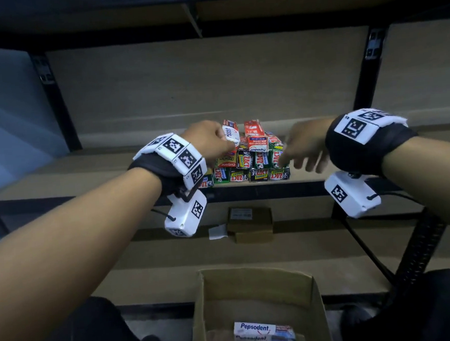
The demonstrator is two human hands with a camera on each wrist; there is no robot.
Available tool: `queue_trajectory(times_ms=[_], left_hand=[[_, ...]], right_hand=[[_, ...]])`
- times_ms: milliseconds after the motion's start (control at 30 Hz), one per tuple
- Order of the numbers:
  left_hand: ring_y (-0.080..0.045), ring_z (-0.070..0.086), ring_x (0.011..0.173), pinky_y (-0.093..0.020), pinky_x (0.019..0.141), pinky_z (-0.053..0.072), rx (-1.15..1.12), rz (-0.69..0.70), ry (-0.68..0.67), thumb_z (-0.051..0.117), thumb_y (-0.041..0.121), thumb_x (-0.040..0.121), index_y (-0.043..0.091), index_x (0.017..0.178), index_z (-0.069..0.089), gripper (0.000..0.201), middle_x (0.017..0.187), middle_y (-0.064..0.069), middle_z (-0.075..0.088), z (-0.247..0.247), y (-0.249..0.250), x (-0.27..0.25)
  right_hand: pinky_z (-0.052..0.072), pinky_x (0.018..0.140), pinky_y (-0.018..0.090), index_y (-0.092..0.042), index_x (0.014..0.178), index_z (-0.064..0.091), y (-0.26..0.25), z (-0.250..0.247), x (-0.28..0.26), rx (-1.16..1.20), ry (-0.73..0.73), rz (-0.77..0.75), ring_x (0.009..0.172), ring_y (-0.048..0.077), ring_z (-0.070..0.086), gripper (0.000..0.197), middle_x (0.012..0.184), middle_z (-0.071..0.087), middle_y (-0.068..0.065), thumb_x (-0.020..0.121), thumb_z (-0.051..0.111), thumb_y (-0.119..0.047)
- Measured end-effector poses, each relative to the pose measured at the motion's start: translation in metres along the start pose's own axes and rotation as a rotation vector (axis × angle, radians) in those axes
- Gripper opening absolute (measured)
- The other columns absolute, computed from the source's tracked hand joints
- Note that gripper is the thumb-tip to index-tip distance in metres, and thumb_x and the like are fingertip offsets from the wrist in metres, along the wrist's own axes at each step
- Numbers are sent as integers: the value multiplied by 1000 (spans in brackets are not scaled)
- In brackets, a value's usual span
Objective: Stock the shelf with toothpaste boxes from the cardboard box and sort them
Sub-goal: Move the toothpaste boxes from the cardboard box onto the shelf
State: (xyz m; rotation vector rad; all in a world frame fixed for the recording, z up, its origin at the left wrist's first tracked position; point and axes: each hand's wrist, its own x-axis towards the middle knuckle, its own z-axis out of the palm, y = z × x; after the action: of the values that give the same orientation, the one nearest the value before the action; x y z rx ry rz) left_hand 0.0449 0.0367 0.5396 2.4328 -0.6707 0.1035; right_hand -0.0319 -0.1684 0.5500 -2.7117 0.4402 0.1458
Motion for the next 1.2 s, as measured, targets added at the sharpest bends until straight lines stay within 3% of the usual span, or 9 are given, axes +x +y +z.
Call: queue_trajectory(times_ms=[100,233,333,500,633,800,867,1067,1200], left_hand=[[-23,73,69,-39,65,62,-61,-21,-107,67,33,91,15,92,63,19,84,-5,73,16,-8,-12],[-26,74,73,-39,65,62,-124,-62,-209,67,31,91,15,97,62,18,88,-6,73,46,-23,-22],[-21,71,64,-33,61,59,-121,-80,-261,68,31,91,14,96,65,17,89,-7,74,75,-37,-29],[-21,71,65,-42,64,61,-129,-126,-362,69,32,90,13,97,66,20,86,-7,74,129,-66,-39],[-23,73,72,-40,64,63,-112,-142,-472,68,30,88,14,97,68,18,88,-5,76,176,-91,-45],[-18,70,71,-35,66,61,-53,-160,-552,70,31,85,17,94,70,17,82,3,73,237,-121,-51],[-19,68,69,-30,64,58,-76,-201,-580,72,31,86,15,96,70,19,84,2,71,263,-135,-53],[-9,58,72,-10,39,37,-55,-240,-679,68,29,90,15,106,70,21,100,3,69,322,-176,-72],[-13,61,80,-16,54,39,-101,-302,-677,73,32,85,19,98,70,19,86,9,64,353,-201,-85]], right_hand=[[61,66,39,-8,102,69,12,19,2,-15,-99,69,69,26,69,26,82,75,7,87,73,-29],[41,46,24,-8,81,60,27,49,2,99,-286,129,42,19,43,17,57,54,6,89,68,-21],[46,47,25,-14,63,60,40,76,6,64,-323,62,40,18,50,31,56,55,3,91,66,-25],[52,56,30,-11,90,64,66,128,20,64,-398,107,54,22,56,17,80,65,9,94,64,-28],[56,61,32,-16,113,57,82,173,31,55,-446,133,84,27,67,22,105,68,7,98,61,-31],[55,61,30,-8,113,65,97,223,46,129,-482,149,67,25,59,22,97,69,8,94,61,-20],[57,66,32,-10,109,67,105,244,55,145,-494,134,73,26,63,19,96,70,9,94,59,-16],[59,59,31,-24,107,68,128,312,73,200,-537,73,78,24,69,22,98,68,5,95,51,-15],[56,60,27,-22,117,64,143,344,85,209,-585,74,74,18,64,30,97,60,1,96,49,-7]])
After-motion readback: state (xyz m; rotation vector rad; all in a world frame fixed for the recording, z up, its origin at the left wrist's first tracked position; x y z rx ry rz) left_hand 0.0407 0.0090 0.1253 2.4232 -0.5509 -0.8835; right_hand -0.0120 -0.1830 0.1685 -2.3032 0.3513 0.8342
